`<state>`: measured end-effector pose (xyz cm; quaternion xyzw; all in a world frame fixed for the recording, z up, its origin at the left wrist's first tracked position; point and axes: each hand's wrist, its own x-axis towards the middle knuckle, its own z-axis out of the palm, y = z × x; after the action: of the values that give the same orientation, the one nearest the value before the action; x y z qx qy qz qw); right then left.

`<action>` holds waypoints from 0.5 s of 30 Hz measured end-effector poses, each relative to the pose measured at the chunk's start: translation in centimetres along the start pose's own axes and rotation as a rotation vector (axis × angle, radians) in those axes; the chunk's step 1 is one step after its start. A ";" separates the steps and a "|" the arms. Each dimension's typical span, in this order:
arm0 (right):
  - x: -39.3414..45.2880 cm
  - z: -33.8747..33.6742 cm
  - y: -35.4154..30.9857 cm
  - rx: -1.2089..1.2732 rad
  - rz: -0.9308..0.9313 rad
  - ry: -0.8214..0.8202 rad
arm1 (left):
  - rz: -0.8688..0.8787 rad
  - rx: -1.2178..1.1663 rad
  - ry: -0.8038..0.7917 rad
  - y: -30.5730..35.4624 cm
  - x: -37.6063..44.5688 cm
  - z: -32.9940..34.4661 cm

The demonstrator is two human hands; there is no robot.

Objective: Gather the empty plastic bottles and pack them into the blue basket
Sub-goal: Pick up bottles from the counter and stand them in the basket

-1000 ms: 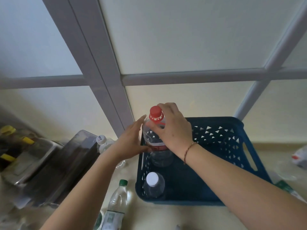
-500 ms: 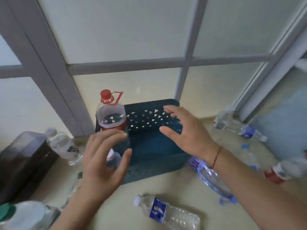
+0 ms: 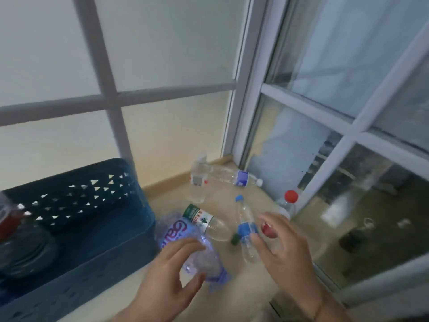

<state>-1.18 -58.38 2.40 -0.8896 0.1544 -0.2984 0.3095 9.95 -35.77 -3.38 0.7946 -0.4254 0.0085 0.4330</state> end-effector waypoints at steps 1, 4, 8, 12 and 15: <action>0.5 -0.9 1.5 -0.019 0.035 0.074 | -0.016 -0.008 -0.043 0.5 1.1 1.8; 3.1 -2.9 5.9 -0.147 0.207 0.150 | -0.093 -0.077 -0.188 2.4 5.6 8.0; 6.9 -3.4 11.0 -0.082 0.425 -0.057 | -0.279 -0.220 -0.301 4.6 12.5 15.8; 9.2 -2.8 13.5 0.024 0.391 -0.110 | -0.389 -0.279 -0.267 5.7 17.5 20.1; 9.3 -2.8 14.1 0.058 0.356 -0.156 | -0.396 -0.332 -0.257 6.4 19.4 20.6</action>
<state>3.01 -74.66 -0.89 -0.8594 0.2762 -0.1736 0.3937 10.65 -64.74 -4.54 0.7751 -0.3091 -0.2468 0.4927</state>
